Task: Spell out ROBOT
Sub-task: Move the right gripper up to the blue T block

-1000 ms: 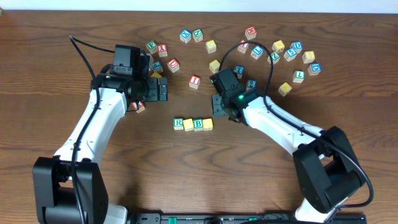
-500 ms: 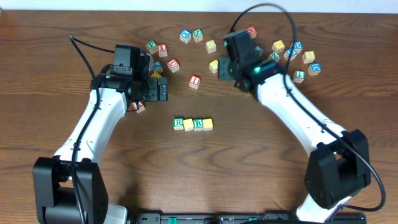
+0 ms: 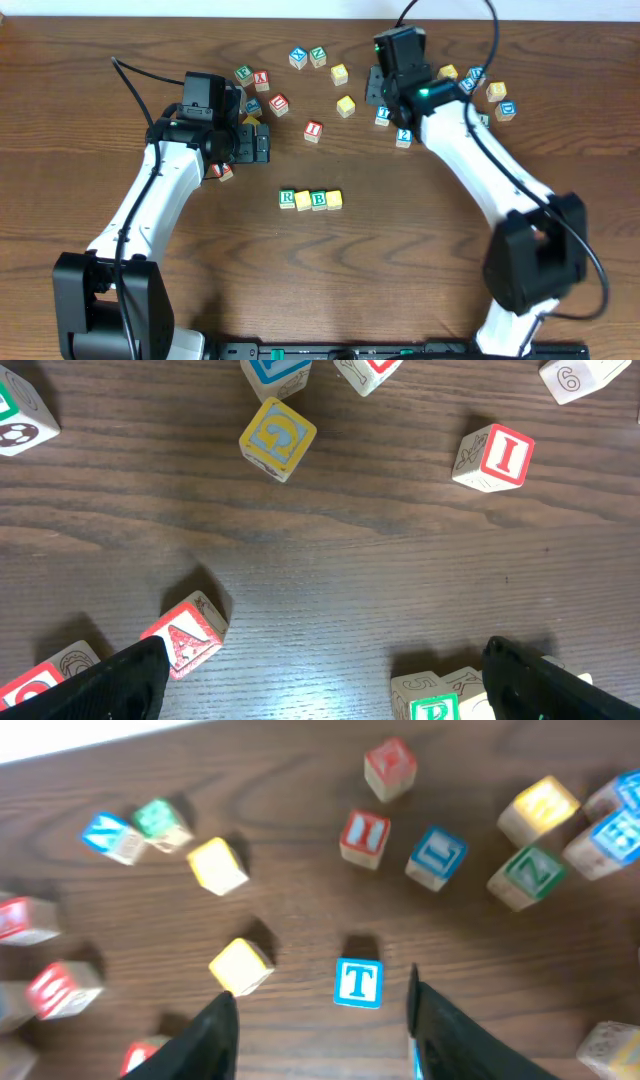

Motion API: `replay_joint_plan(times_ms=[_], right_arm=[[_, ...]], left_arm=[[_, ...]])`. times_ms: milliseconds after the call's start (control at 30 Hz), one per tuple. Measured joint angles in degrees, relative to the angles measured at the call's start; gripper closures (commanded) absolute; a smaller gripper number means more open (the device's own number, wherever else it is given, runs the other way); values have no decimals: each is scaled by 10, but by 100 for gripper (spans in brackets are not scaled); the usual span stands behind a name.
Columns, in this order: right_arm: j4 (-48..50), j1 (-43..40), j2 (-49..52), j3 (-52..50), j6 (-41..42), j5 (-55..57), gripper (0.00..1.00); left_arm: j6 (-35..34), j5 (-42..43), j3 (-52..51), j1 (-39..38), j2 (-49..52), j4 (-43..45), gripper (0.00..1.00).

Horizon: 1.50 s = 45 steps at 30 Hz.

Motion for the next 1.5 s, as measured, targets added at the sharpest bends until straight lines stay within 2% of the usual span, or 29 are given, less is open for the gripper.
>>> replay_joint_plan(times_ms=[267,767,1500], right_arm=[[15,2,81,2,40,4,48],[-14,2,83,34,63,66,46],[-31,4,116,34,83,64,48]], left_arm=[[0,0,0,0,0,0,2],[0,0,0,0,0,0,2],[0,0,0,0,0,0,2]])
